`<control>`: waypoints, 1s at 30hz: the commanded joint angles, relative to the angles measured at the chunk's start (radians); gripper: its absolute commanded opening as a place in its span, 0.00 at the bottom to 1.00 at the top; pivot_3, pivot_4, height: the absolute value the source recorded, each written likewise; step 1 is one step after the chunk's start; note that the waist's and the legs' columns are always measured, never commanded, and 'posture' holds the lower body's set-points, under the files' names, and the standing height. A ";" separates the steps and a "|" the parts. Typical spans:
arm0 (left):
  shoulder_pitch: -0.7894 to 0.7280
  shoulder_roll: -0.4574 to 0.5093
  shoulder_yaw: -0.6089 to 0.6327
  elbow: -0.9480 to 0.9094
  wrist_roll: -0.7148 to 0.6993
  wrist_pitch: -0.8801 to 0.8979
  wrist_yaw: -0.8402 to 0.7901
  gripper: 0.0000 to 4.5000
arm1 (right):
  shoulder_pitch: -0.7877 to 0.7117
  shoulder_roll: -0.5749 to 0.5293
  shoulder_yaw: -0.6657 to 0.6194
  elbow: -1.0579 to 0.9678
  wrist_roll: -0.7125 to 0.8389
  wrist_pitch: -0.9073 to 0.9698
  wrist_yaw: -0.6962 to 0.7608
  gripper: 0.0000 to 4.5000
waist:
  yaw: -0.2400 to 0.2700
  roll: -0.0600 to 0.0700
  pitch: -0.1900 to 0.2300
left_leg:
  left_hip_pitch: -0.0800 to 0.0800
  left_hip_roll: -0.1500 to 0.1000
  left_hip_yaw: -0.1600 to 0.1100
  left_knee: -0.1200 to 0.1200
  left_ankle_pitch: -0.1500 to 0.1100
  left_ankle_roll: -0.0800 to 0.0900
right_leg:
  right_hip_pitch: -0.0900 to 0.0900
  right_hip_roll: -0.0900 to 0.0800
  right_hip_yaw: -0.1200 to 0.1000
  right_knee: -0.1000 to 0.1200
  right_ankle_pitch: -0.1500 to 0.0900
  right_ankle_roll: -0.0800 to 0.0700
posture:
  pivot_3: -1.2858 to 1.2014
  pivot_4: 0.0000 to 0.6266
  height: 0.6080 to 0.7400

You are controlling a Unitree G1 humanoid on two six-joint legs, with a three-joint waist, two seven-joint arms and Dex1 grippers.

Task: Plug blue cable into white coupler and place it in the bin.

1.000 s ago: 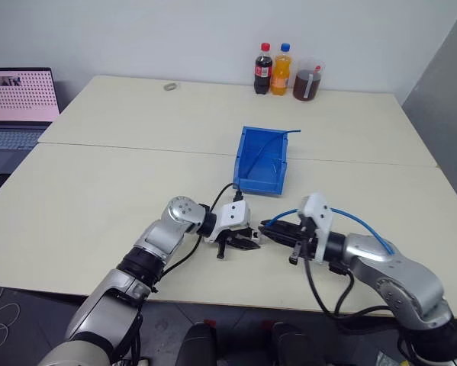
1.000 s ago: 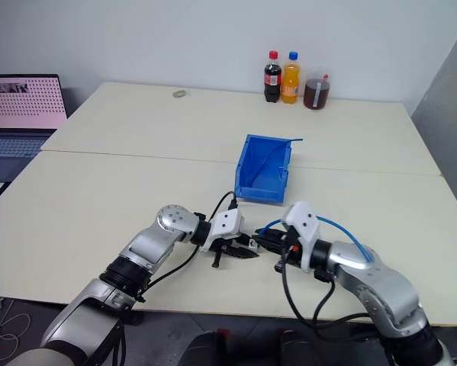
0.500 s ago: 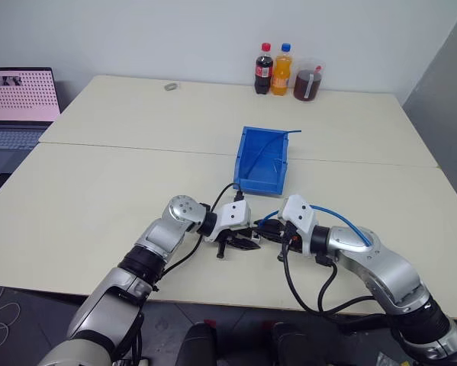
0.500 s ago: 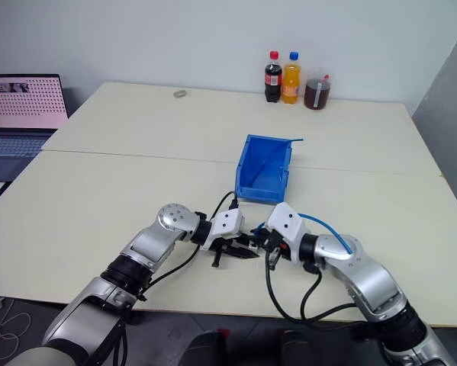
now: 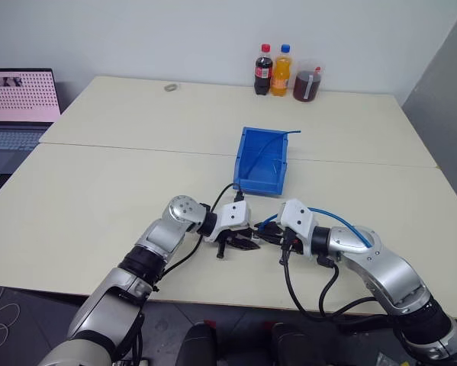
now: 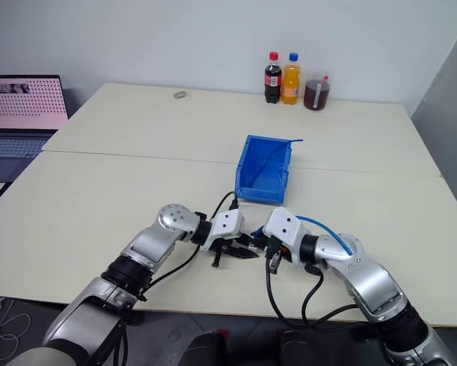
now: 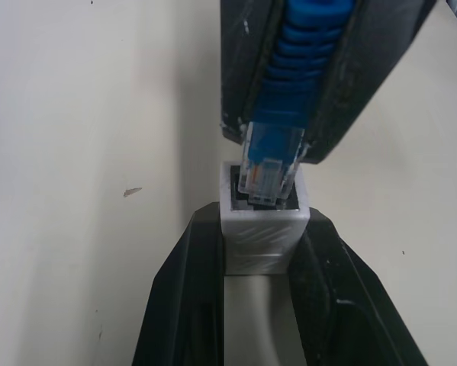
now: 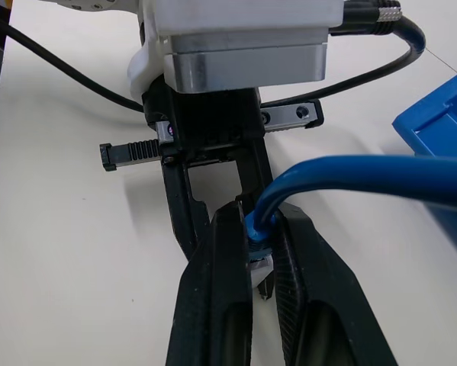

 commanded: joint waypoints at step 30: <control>0.041 -0.018 0.002 0.022 0.059 -0.017 0.042 0.25 | -0.056 0.018 0.085 0.170 -0.088 0.031 0.158 0.02 | -0.001 0.003 -0.023 | 0.014 0.001 0.000 -0.002 0.000 0.000 | 0.013 0.001 0.000 -0.001 -0.004 0.001 | 0.52 0.24 1.00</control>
